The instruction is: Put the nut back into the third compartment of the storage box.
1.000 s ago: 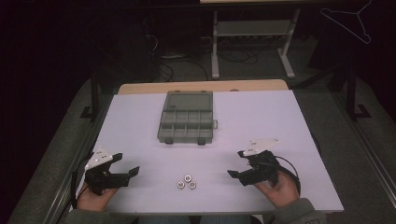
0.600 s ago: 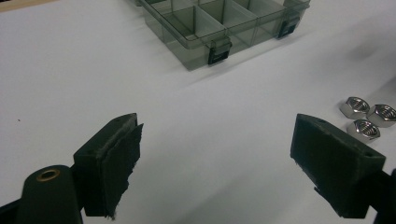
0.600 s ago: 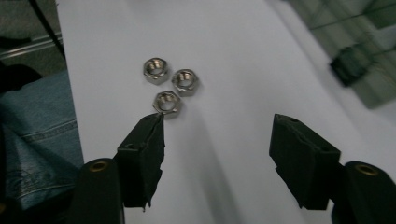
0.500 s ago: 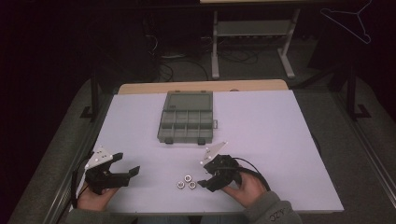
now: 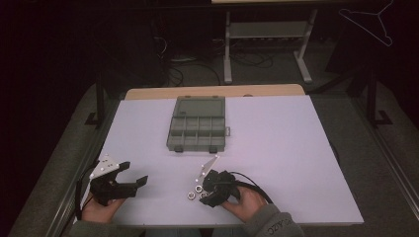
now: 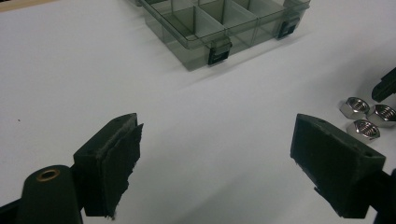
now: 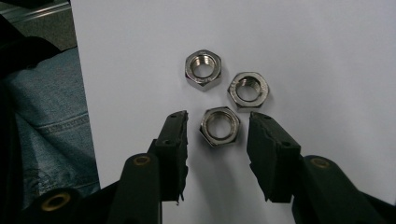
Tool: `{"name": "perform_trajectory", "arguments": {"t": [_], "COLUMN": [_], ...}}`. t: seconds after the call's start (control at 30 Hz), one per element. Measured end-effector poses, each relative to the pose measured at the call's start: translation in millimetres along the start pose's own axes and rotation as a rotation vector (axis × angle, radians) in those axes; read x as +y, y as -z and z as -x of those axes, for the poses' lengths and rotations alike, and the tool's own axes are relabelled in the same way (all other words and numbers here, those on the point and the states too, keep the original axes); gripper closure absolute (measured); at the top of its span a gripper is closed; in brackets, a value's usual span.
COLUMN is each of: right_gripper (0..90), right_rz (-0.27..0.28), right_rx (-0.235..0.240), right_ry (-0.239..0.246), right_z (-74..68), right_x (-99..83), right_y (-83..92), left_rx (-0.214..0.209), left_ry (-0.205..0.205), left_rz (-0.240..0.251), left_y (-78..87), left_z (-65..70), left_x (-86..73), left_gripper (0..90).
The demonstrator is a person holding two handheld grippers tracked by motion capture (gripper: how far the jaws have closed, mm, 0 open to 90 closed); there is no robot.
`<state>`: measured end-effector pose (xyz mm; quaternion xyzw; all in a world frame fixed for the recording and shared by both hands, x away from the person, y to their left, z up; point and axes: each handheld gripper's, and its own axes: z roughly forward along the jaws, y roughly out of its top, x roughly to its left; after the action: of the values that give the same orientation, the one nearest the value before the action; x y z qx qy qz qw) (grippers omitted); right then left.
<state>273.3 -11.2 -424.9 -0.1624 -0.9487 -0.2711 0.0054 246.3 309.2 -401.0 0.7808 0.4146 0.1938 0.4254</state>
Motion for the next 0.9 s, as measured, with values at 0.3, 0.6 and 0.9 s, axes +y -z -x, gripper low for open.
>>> {"name": "perform_trajectory", "arguments": {"t": [0.3,0.6,0.9], "right_gripper": [67.9,69.2,69.2], "right_rz": [-0.029,-0.032,-0.012], "right_rx": [-0.024,-0.018,-0.001], "right_ry": [0.004,0.015,-0.003], "right_z": [-3.1,-2.4,8.5], "right_x": [3.7,4.6,7.7], "right_y": [-6.2,-5.4,11.2], "left_rx": [-0.001,0.0,0.0], "left_ry": [-0.006,-0.004,-0.006], "left_rz": [-0.003,-0.003,-0.006], "left_y": [0.5,0.8,0.9], "left_z": [-0.9,-0.7,-0.4], "left_x": [0.0,-0.1,-0.2], "left_gripper": [15.2,15.2,15.2]}}
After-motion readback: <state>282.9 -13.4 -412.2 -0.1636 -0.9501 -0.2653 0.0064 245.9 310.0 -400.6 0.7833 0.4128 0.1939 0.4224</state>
